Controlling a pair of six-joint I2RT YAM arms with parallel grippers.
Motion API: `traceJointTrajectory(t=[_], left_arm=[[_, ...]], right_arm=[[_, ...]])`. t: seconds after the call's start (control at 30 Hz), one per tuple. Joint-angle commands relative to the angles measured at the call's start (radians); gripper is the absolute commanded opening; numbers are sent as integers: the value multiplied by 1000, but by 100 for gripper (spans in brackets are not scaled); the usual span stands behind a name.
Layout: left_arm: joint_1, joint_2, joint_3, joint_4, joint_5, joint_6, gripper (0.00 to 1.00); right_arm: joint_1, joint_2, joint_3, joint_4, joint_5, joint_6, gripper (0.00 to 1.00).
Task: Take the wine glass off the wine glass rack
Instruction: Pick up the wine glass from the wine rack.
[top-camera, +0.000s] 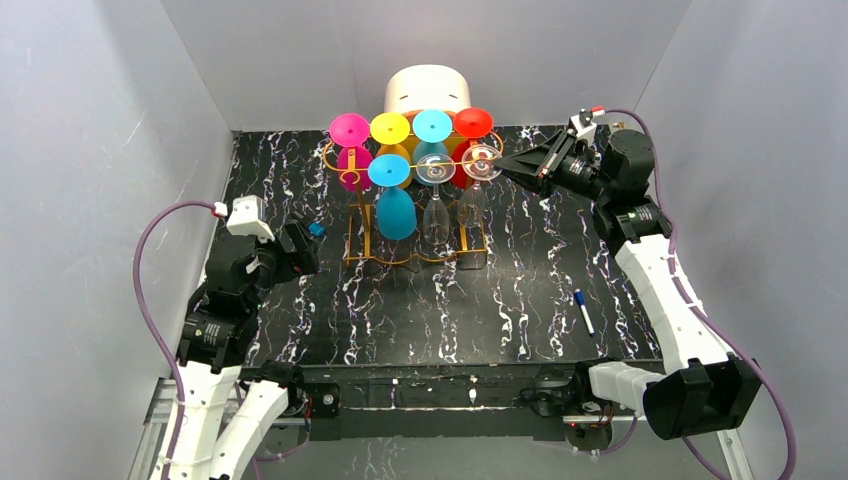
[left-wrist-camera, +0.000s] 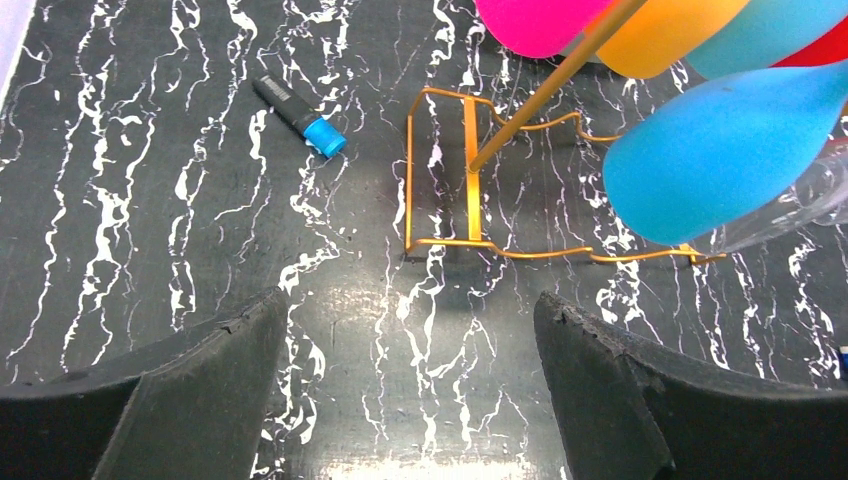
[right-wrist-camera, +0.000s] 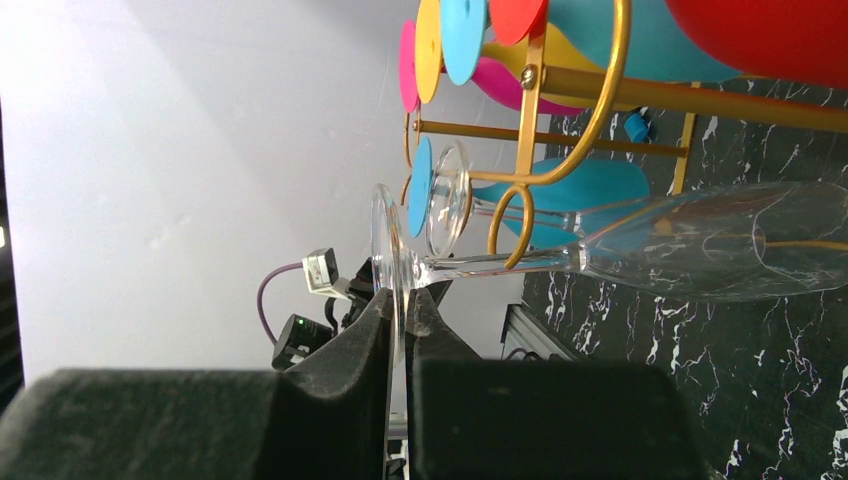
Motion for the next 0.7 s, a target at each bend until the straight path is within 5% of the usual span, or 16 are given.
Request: traceJointTrajectory(t=[0.0,0.4,0.67], left_arm=[[-6,-3,-1,-10,64,-63,93],[-6,13,-39,-6,226,-110,90],[-6,69,-101,-9,602,13,94]], right_arm=[[-1,-22,-27,102,-36,-9,1],[-1,-106,-115,27,-98,-121,1],[6,-239,-233,-104,-125,-320,1]])
